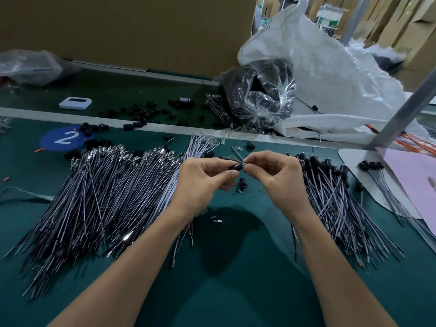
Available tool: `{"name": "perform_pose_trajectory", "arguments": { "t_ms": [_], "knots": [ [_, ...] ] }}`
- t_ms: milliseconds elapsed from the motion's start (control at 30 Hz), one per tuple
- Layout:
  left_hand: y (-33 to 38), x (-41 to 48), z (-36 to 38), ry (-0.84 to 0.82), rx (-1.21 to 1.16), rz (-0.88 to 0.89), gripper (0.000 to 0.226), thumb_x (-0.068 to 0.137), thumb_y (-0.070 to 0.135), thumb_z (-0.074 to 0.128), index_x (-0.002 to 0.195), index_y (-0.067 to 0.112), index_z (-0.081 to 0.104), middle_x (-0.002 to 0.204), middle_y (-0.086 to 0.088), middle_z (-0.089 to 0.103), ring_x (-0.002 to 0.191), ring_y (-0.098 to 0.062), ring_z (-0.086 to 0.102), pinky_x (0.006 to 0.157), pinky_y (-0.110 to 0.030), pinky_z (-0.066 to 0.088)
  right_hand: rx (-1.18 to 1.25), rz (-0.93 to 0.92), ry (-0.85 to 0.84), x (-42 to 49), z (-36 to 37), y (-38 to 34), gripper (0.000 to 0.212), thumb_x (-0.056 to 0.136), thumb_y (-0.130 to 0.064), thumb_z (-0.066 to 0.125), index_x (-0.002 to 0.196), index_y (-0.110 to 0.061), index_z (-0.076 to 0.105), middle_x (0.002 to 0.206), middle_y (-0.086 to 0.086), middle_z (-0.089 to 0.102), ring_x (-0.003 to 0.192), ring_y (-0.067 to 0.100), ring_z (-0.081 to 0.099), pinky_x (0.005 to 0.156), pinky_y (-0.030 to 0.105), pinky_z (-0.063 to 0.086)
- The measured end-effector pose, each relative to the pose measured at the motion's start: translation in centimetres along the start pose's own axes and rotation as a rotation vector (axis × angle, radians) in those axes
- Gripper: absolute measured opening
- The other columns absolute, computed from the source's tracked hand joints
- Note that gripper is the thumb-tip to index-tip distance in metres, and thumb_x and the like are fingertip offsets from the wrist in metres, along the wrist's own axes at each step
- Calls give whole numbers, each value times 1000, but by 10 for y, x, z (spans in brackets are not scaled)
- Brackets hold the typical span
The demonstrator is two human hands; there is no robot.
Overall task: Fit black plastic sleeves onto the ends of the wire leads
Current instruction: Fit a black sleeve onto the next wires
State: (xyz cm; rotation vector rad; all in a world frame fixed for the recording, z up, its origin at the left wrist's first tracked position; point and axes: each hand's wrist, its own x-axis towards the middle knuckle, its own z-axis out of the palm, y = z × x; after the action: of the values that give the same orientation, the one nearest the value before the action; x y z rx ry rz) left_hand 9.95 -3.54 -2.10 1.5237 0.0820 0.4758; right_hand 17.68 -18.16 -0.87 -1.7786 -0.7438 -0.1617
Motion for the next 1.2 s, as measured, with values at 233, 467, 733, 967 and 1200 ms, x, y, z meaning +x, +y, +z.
{"name": "perform_pose_trajectory", "arguments": {
  "t_ms": [233, 467, 733, 967, 1200],
  "knots": [
    [4, -1, 1, -97, -12, -5, 21, 81, -6, 72, 95, 9, 74, 69, -5, 74, 59, -15, 70, 62, -24, 59, 145, 52, -127, 3, -13, 0, 23, 78, 7, 74, 80, -16, 73, 69, -8, 71, 65, 5, 63, 65, 15, 49],
    [3, -2, 2, -84, 20, 40, 27, 80, -8, 72, 93, 16, 74, 69, -1, 74, 61, -16, 71, 62, -24, 59, 117, 64, -113, 1, -14, 0, 17, 78, 1, 76, 80, -16, 74, 67, -5, 71, 63, 8, 63, 64, 19, 50],
    [2, -2, 0, -86, 32, 38, 23, 79, -8, 72, 97, 6, 73, 70, -9, 74, 61, -20, 71, 61, -26, 60, 149, 60, -132, 0, -11, 1, 21, 77, 4, 76, 78, -17, 73, 67, -8, 71, 63, 4, 62, 64, 16, 49],
    [3, 0, 0, -120, -6, 20, 18, 81, -7, 71, 94, 6, 73, 67, -5, 74, 59, -17, 70, 61, -25, 59, 240, 84, -133, 0, -10, 2, 21, 77, 8, 73, 80, -13, 72, 68, -4, 71, 63, 7, 63, 64, 16, 49],
    [0, 0, -2, -128, 65, 42, 20, 80, -7, 72, 98, 1, 73, 70, -9, 74, 60, -20, 70, 61, -27, 60, 240, 106, -163, -2, -9, 2, 18, 75, 8, 75, 78, -10, 73, 63, -4, 70, 56, 3, 59, 59, 14, 48]
  ]
}}
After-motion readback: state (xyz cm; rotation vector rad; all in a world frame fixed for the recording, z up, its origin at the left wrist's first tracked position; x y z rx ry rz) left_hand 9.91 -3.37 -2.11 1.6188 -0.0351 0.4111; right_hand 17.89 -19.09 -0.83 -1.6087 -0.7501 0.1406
